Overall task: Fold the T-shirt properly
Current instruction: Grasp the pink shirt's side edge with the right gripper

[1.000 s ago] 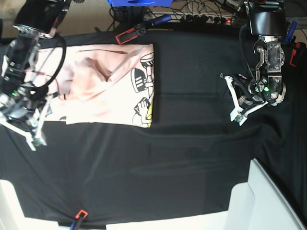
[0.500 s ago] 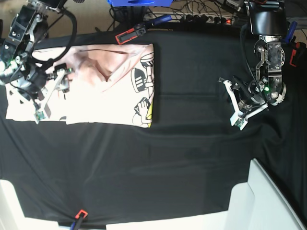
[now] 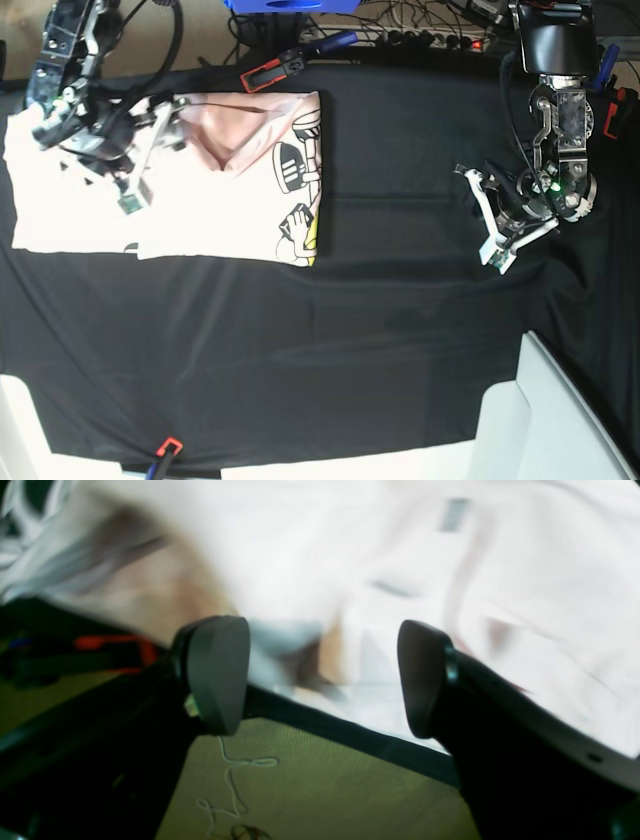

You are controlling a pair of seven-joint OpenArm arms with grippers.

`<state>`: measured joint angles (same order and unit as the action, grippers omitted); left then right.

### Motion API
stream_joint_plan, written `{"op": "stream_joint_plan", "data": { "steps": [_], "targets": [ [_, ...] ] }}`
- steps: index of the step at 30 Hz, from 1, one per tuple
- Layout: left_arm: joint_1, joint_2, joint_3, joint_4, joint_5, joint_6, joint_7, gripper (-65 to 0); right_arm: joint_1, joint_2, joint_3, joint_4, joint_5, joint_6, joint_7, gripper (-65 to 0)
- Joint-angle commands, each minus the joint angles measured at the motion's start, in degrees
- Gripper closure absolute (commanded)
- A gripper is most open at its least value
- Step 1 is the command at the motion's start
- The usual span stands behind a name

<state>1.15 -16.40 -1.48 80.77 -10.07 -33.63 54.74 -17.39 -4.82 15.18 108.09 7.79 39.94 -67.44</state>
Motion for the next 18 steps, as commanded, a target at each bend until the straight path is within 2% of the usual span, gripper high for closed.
{"op": "stream_joint_plan", "data": {
  "steps": [1, 12, 18],
  "targets": [
    [-0.84, -0.78, -0.24, 0.94, 0.00, 0.00, -0.89, 0.0, 0.02, 0.03, -0.72, 0.87, 0.69, 0.06, 0.76, -44.1],
    [-0.84, -0.96, -0.24, 0.85, 0.00, 0.00, -0.89, 0.0, -0.68, 0.03, -1.95, -1.59, 0.60, 0.06, 1.02, -44.1],
    [-0.84, -0.96, -0.24, 1.12, 0.00, 0.00, -0.89, 0.0, -0.59, 0.12, -2.21, -6.51, 0.52, 0.06, 4.10, -44.1]
  ]
}}
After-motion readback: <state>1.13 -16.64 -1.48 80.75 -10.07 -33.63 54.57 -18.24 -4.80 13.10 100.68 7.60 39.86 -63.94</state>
